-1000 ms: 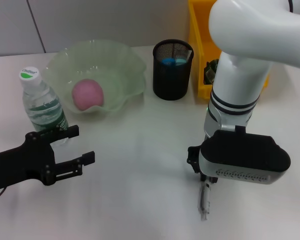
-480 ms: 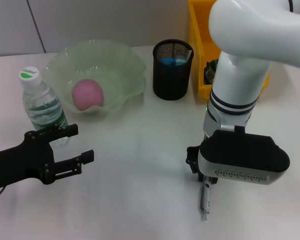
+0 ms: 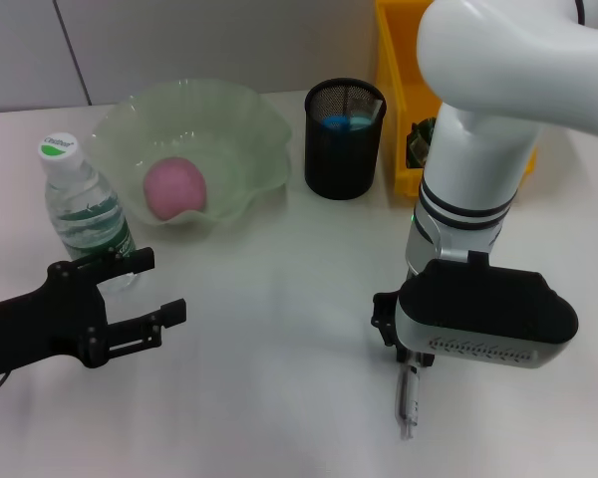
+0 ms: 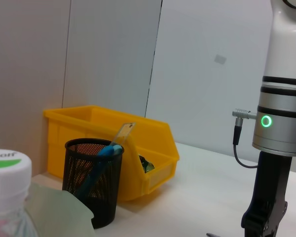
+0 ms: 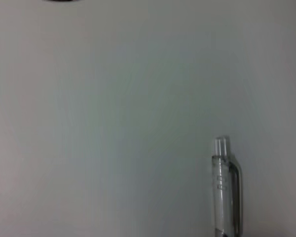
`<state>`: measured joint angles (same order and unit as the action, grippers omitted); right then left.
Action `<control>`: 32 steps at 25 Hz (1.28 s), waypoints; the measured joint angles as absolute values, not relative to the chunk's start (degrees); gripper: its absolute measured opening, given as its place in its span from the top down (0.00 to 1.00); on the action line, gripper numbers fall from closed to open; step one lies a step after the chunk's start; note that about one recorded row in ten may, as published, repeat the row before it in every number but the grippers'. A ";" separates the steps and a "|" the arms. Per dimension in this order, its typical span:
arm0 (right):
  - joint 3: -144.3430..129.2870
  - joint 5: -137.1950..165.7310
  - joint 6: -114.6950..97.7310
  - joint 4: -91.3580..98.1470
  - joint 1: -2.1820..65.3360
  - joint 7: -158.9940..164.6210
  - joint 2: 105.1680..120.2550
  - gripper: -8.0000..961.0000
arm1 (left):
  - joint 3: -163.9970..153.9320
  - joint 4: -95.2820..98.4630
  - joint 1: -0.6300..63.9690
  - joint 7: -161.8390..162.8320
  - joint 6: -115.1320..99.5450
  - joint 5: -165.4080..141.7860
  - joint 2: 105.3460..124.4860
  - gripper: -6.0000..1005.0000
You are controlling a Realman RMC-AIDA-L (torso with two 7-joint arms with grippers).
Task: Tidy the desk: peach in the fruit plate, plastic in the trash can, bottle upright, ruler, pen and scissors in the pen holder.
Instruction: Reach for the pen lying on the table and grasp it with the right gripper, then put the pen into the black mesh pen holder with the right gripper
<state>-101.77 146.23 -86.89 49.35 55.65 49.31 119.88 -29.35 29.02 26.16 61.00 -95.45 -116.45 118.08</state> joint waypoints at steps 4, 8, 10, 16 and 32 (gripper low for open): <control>-101.78 146.23 -86.90 49.20 55.63 49.30 119.88 0.77 | -29.35 29.42 26.18 61.00 -95.45 -116.45 118.06 0.34; -101.77 146.22 -86.84 49.14 55.63 49.30 119.88 0.78 | -29.35 29.66 26.13 61.00 -95.45 -116.43 118.04 0.34; -101.79 146.21 -86.67 49.16 55.63 49.30 119.88 0.78 | -29.35 29.66 26.11 61.00 -95.45 -116.40 118.04 0.34; -101.69 146.25 -86.75 49.51 55.68 49.31 119.88 0.83 | -29.24 29.65 26.20 61.00 -95.45 -116.32 118.03 0.34; -74.61 140.52 -98.65 56.04 55.81 50.70 119.16 0.86 | -28.45 29.62 25.00 60.33 -95.13 -114.14 118.11 0.38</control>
